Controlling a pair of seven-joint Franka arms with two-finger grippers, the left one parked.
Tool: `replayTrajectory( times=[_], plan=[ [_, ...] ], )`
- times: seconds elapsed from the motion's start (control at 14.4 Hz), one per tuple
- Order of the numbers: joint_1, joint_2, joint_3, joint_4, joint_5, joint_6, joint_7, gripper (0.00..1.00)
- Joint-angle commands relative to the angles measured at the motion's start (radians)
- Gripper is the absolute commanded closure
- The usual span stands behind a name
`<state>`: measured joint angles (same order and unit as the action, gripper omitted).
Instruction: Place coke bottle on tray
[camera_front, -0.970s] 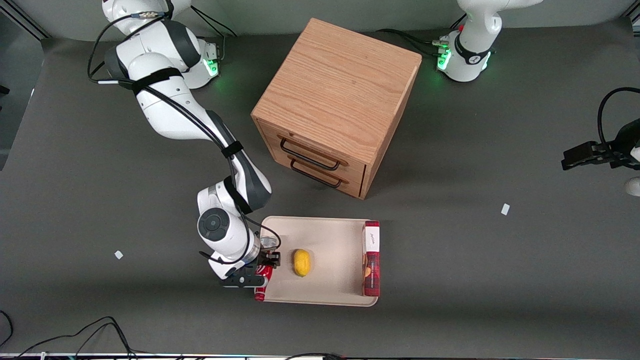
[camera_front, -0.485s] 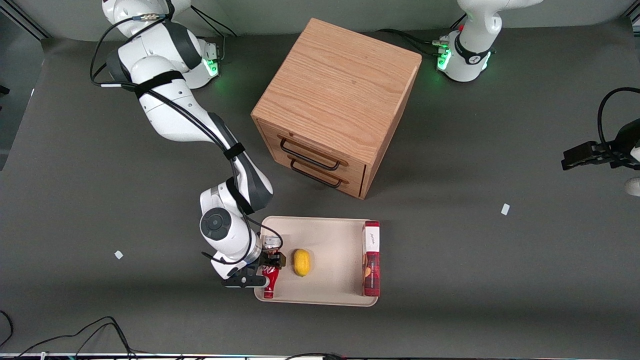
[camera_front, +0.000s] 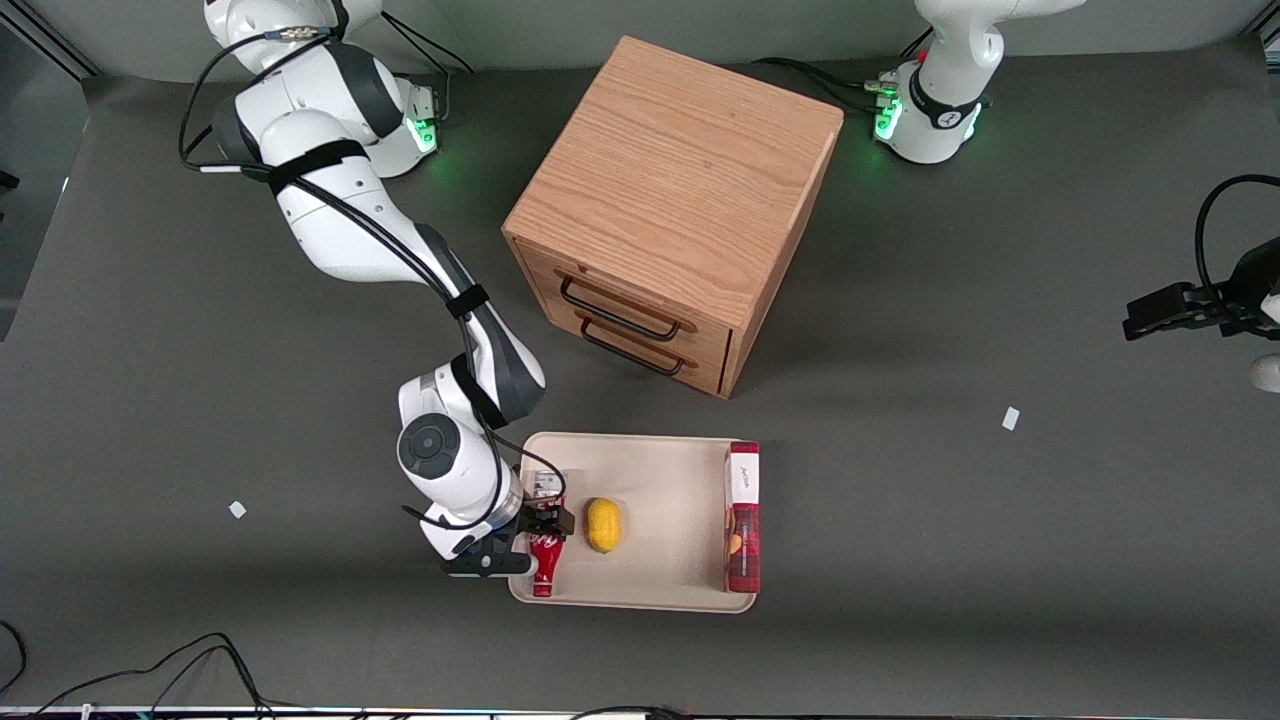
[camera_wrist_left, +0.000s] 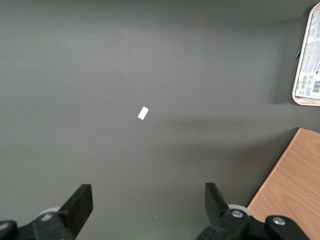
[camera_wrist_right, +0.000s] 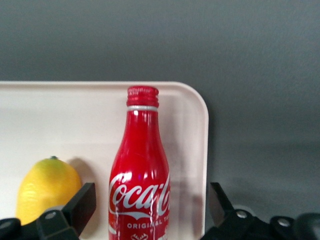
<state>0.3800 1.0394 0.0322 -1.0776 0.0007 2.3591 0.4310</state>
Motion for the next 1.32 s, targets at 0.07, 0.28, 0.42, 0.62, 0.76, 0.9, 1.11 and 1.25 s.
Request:
replayTrajectory(
  times=[0.07, 0.28, 0.42, 0.62, 0.76, 0.9, 1.11, 1.25],
  plan=[
    [-0.019, -0.138, 0.003, -0.012, -0.007, -0.151, -0.005, 0.0],
    [-0.046, -0.26, 0.003, -0.045, -0.004, -0.3, -0.05, 0.0],
    [-0.064, -0.382, 0.0, -0.154, -0.004, -0.336, -0.052, 0.0],
    [-0.095, -0.6, -0.017, -0.387, 0.013, -0.334, -0.132, 0.0],
    [-0.112, -0.724, -0.066, -0.502, 0.074, -0.339, -0.217, 0.0],
    [-0.098, -0.833, -0.132, -0.596, 0.081, -0.363, -0.253, 0.0],
    [-0.098, -0.967, -0.202, -0.709, 0.081, -0.4, -0.324, 0.0],
    [-0.099, -1.047, -0.222, -0.775, 0.079, -0.403, -0.322, 0.0]
  ],
)
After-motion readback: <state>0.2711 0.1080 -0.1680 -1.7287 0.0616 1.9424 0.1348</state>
